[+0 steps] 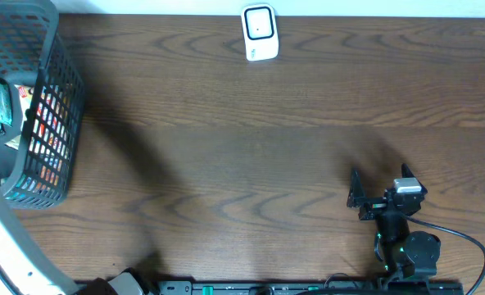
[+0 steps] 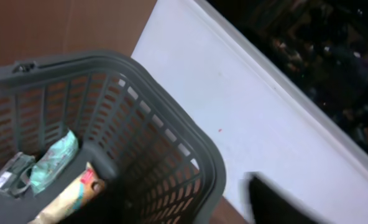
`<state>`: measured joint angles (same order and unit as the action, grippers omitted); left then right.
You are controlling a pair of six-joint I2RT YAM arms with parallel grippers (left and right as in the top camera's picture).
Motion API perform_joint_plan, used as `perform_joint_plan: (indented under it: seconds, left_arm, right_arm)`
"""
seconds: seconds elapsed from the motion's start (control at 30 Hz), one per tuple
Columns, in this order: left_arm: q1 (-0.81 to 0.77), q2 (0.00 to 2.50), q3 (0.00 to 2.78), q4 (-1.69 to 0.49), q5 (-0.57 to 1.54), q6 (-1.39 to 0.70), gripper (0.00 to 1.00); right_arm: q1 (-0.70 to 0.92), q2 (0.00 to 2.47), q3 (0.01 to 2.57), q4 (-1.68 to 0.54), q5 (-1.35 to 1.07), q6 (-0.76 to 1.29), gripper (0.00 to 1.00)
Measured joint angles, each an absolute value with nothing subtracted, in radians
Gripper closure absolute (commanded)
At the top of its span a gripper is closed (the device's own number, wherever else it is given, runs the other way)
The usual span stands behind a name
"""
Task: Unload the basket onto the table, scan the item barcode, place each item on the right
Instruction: 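Grasp the yellow snack bag inside the basket with the left gripper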
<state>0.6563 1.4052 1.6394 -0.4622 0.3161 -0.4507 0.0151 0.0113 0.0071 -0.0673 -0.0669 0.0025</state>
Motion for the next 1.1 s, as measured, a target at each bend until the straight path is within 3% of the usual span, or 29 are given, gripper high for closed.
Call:
perform_joint_plan:
  seconds: [0.2,0.77,1.1]
  left_arm:
    - [0.656,1.47,1.64,-0.583,0.243,-0.328,0.01]
    - [0.656,2.04,1.639,-0.616,0.174,-0.07,0.02]
    - [0.66,2.147,1.64,-0.582,0.213,0.0,0.01]
  right_arm:
    - [0.015,0.011,0.007,-0.067,-0.067,0.002,0.01]
    - [0.015,0.011,0.007,-0.067,-0.067,0.002,0.01]
    - [0.015,0.011,0.007,-0.067,-0.067,0.002,0.01]
